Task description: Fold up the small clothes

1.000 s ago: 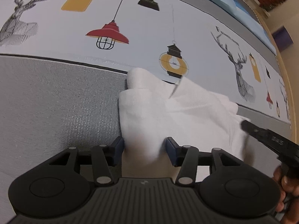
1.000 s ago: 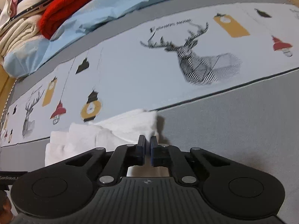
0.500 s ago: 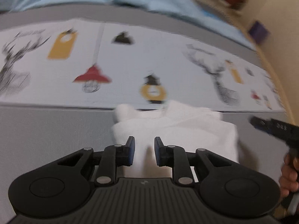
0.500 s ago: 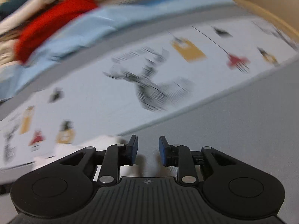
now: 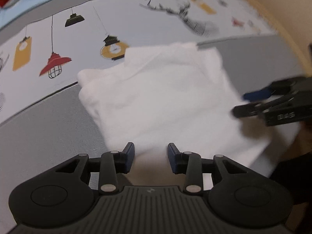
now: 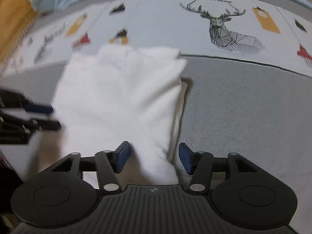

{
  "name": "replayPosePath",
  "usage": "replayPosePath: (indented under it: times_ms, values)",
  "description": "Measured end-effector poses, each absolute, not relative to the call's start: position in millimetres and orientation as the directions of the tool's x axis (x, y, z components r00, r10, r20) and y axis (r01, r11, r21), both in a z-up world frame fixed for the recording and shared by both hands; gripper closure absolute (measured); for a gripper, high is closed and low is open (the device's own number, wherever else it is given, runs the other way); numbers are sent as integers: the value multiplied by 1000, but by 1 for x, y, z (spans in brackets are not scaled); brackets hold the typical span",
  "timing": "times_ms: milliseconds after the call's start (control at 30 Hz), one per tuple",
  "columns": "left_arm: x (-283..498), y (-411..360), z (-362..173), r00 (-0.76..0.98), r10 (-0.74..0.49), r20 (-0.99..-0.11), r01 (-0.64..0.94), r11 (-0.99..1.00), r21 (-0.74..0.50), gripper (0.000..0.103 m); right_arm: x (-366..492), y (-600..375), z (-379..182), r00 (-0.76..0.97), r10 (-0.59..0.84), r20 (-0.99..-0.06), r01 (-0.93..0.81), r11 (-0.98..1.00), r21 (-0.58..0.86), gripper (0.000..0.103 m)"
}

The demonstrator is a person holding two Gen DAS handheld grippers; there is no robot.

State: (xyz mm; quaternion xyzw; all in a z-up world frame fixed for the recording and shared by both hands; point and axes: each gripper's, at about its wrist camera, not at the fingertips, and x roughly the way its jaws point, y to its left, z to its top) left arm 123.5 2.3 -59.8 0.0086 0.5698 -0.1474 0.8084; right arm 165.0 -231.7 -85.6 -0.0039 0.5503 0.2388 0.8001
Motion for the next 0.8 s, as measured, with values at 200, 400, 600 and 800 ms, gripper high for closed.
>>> replayPosePath:
  times_ms: [200, 400, 600, 800]
  values:
    - [101, -12, -80, 183, -189, -965, 430, 898, -94, 58, 156, -227, -109, 169, 301, -938, -460, 866, 195, 36]
    - [124, 16, -66, 294, -193, -936, 226, 966, -128, 20, 171, -240, -94, 258, 402, -879, -329, 892, 311, 30]
    - [156, 49, -87, 260, -267, -928, -134, 942, -308, 16, 193, -247, -112, 230, 407, -884, -152, 912, 381, 24]
    - [167, 42, -115, 185, -305, -934, -201, 919, -339, 30, 201, -232, -121, 201, 439, -876, -159, 897, 414, 36]
